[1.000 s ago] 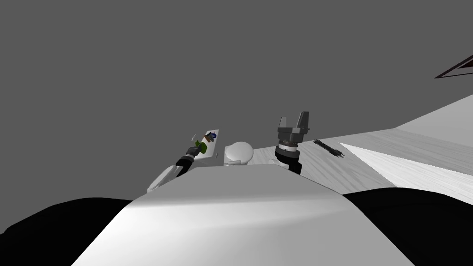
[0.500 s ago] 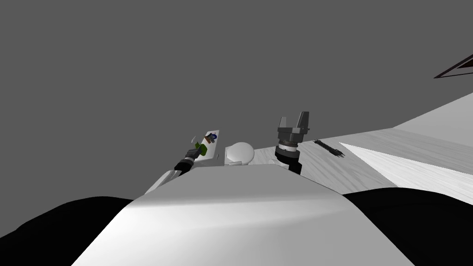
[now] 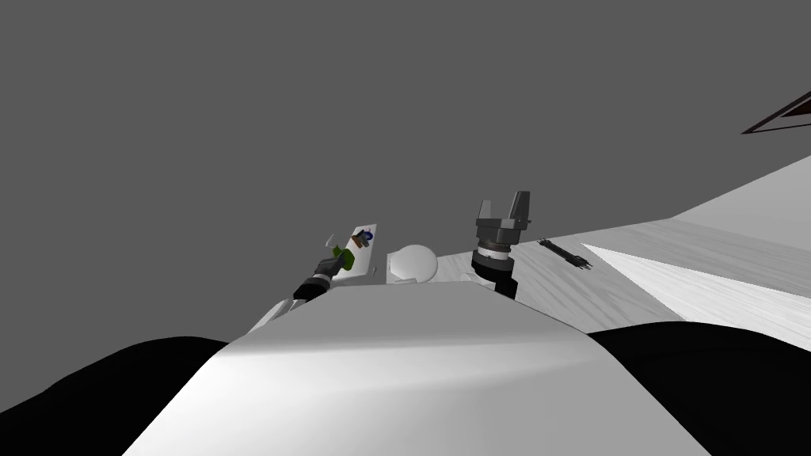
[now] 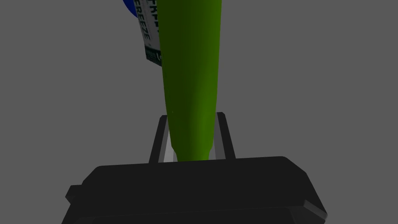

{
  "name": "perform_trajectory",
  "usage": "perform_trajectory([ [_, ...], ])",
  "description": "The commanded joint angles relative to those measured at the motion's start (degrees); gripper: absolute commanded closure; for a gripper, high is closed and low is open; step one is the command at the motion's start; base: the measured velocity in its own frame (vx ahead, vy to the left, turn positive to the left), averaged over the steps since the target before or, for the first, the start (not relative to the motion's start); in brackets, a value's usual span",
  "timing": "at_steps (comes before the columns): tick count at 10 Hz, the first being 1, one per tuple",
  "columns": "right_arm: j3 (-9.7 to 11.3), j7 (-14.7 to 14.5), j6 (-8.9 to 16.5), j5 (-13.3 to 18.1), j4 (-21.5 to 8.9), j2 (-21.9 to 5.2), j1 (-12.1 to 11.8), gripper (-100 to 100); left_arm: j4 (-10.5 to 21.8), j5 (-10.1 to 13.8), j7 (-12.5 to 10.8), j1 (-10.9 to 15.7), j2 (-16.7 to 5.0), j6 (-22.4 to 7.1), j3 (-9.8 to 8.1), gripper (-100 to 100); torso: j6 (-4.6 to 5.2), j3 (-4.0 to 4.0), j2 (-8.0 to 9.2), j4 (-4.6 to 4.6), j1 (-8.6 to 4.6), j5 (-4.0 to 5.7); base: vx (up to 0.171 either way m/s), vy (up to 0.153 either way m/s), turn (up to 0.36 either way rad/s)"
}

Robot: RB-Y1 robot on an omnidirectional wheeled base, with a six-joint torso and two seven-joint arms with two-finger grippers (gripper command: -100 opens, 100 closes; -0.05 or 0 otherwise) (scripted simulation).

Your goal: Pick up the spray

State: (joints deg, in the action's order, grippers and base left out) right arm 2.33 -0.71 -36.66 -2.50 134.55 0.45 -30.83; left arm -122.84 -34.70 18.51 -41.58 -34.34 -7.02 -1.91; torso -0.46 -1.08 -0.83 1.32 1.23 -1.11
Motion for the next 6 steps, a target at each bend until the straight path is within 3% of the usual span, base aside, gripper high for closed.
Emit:
perform_trajectory([
  [1, 0.0, 0.0, 0.0, 0.0, 0.0, 0.0, 0.0, 0, -2.86, 2.86, 2.86, -2.86, 1.38, -2.7, 0.08, 100, 0.0, 0.0, 0.0, 0.0, 0.0, 0.0, 0.048, 0.06, -0.059],
  [3, -0.01, 0.0, 0.0, 0.0, 0.0, -0.01, -0.01, 0, -6.22, 2.94, 3.82, -5.94, 1.38, -2.7, 0.08, 100, -0.03, -0.13, -0.23, 0.06, 0.34, -0.08, 0.067, 0.06, -0.019],
  [4, -0.01, 0.0, 0.0, 0.0, 0.0, -0.01, -0.01, 0, -7.77, 2.94, 3.82, -6.37, 1.38, -2.7, 0.08, 100, -0.04, -0.12, -0.18, 0.07, 0.23, -0.07, 0.009, 0.01, 0.01],
  [5, 0.0, 0.0, 0.0, 0.0, 0.0, 0.0, 0.0, 0, -6.92, 2.85, 3.91, -5.87, 1.39, -3.01, 0.29, 100, -0.02, -0.04, -0.06, 0.02, 0.09, -0.02, 0.0, 0.0, 0.0],
  [6, 0.0, 0.0, 0.0, 0.0, 0.0, 0.0, 0.0, 0, -7.19, 2.88, 3.91, -6.0, 1.37, -3.07, 0.27, 0, 0.0, -0.01, -0.01, 0.01, 0.06, -0.03, 0.0, 0.0, 0.0],
])
